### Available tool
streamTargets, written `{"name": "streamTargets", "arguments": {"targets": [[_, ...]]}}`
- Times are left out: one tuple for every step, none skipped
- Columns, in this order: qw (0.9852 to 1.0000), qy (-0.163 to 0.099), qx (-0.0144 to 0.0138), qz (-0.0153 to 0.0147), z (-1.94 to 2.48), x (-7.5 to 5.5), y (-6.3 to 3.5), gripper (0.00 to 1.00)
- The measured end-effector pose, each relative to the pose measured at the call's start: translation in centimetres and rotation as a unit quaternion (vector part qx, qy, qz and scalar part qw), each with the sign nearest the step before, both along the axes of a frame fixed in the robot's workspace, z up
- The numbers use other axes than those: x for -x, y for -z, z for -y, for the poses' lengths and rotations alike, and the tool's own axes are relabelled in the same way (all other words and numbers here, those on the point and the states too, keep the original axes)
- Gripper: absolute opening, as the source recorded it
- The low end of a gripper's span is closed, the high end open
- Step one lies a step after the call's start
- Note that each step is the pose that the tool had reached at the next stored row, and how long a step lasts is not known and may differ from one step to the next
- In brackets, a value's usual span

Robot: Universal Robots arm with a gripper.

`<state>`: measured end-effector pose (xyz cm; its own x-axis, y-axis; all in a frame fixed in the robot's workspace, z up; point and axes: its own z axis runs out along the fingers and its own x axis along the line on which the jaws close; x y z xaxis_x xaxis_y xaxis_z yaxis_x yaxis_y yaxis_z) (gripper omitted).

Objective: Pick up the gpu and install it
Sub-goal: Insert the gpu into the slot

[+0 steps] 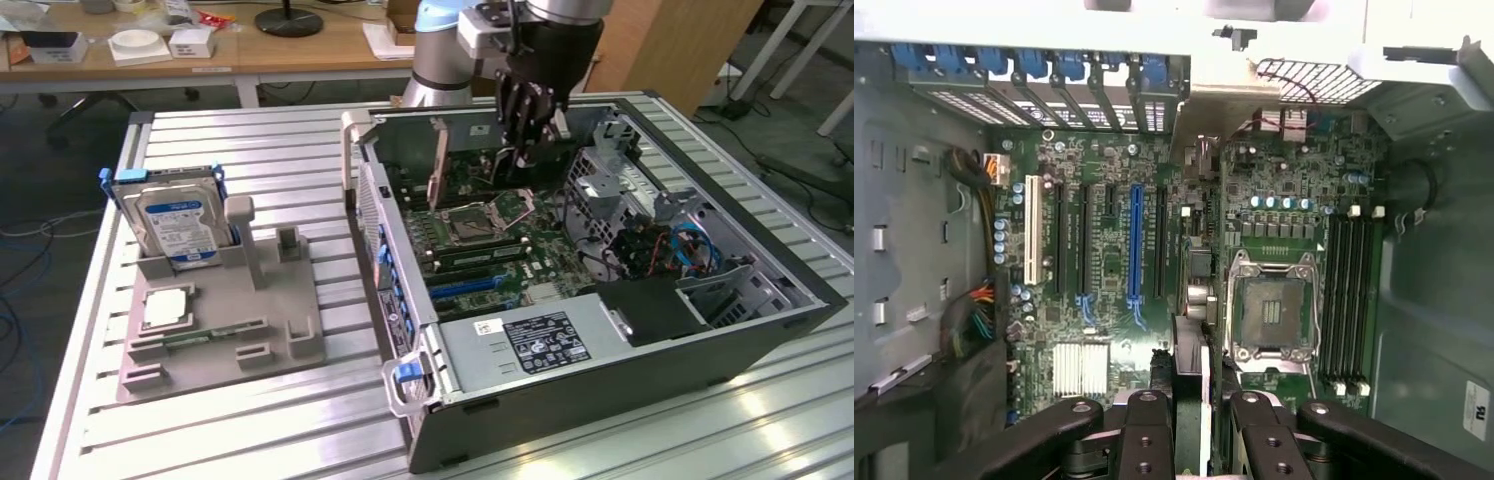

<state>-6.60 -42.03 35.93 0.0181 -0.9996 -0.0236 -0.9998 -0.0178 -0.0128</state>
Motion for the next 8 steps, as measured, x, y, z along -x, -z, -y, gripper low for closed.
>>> {"name": "streamTargets", "arguments": {"targets": [[1.0000,0.001,0.0000,0.0000,0.00,0.00,0.17,0.27],[1.0000,0.003,0.0000,0.0001,0.00,0.00,0.29,0.27],[1.0000,0.007,0.0000,0.0000,0.00,0.00,0.40,0.27],[0.9999,0.014,0.0000,0.0000,0.00,0.00,0.50,0.27],[0.9998,0.019,0.0000,0.0000,0.00,0.00,0.55,0.27],[0.9998,0.020,0.0001,0.0000,0.00,0.00,0.55,0.27],[0.9998,0.020,0.0001,0.0000,0.00,0.00,0.54,0.27],[0.9998,0.020,0.0001,0.0000,0.00,0.00,0.55,0.27]]}}
